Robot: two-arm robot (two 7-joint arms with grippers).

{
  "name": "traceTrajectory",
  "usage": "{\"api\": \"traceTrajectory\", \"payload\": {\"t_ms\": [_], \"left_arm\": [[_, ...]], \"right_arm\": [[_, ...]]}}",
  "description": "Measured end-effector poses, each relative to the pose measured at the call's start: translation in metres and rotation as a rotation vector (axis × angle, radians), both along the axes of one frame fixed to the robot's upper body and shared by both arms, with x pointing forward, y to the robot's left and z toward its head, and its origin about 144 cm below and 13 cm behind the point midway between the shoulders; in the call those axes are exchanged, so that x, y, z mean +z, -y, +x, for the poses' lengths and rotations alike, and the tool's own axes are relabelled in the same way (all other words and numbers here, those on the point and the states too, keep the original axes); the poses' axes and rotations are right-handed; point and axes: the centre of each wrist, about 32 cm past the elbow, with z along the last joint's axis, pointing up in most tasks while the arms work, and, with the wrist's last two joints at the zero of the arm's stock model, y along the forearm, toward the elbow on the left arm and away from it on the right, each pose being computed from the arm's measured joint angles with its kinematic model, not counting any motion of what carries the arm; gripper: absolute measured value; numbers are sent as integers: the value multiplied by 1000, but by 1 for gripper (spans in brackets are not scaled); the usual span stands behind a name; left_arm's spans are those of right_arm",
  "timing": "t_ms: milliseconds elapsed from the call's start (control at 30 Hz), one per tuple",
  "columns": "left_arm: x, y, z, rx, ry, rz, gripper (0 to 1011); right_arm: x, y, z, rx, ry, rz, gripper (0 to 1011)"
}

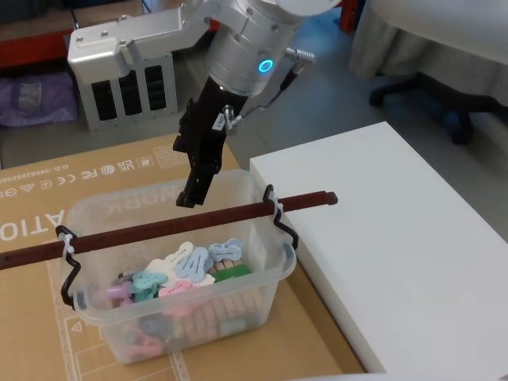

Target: Use one hand to grasp the basket and place it at the designated location.

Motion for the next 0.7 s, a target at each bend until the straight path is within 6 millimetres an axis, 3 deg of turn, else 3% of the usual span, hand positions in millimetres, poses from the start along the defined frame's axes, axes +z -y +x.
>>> {"api": "traceTrajectory", "payload": {"t_ms": [700], "left_arm": [[0,0,0,0,0,0,0]], "right_arm": [[0,0,0,0,0,-1,1001]]}}
